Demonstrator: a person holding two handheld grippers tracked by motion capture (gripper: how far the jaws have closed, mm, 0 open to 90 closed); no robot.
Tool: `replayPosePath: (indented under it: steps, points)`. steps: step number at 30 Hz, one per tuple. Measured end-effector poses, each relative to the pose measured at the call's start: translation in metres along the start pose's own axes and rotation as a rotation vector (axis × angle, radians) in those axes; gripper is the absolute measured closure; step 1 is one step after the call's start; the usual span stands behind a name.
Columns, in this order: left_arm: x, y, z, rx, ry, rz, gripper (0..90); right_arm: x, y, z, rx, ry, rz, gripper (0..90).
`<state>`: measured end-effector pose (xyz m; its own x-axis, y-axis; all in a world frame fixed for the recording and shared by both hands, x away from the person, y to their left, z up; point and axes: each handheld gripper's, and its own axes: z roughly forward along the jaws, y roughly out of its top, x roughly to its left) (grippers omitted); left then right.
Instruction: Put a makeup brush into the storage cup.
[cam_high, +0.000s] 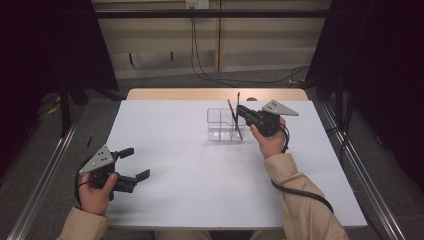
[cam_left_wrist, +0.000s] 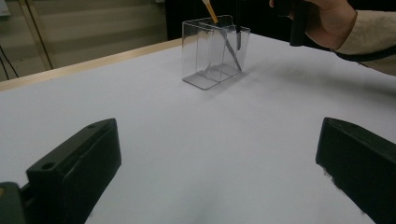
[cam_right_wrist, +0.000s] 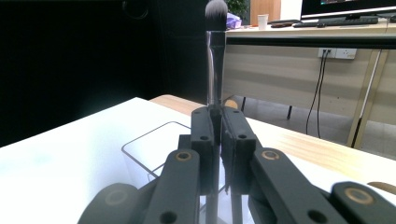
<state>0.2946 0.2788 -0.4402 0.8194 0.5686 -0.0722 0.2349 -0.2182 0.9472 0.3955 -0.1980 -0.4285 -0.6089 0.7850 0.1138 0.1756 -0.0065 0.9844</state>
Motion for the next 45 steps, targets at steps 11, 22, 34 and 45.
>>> replayPosePath:
  steps: [11, 22, 34, 45]
  points:
    - [0.0, 0.0, 0.0, 0.003, 0.0, 0.005, 0.1, 0.002, 0.0, 0.001, -0.005, 0.023, 0.003, 76.1]
    - [0.0, 0.0, 0.0, 0.004, -0.001, 0.005, 0.1, 0.007, 0.001, 0.002, -0.021, 0.041, -0.013, 46.1]
    - [-0.001, 0.0, 0.0, 0.001, 0.004, 0.001, 0.1, 0.009, 0.002, 0.001, -0.008, 0.068, -0.023, 23.5]
    - [-0.001, 0.0, -0.001, 0.001, 0.006, 0.003, 0.1, 0.011, 0.0, -0.005, -0.003, 0.077, -0.035, 18.2]
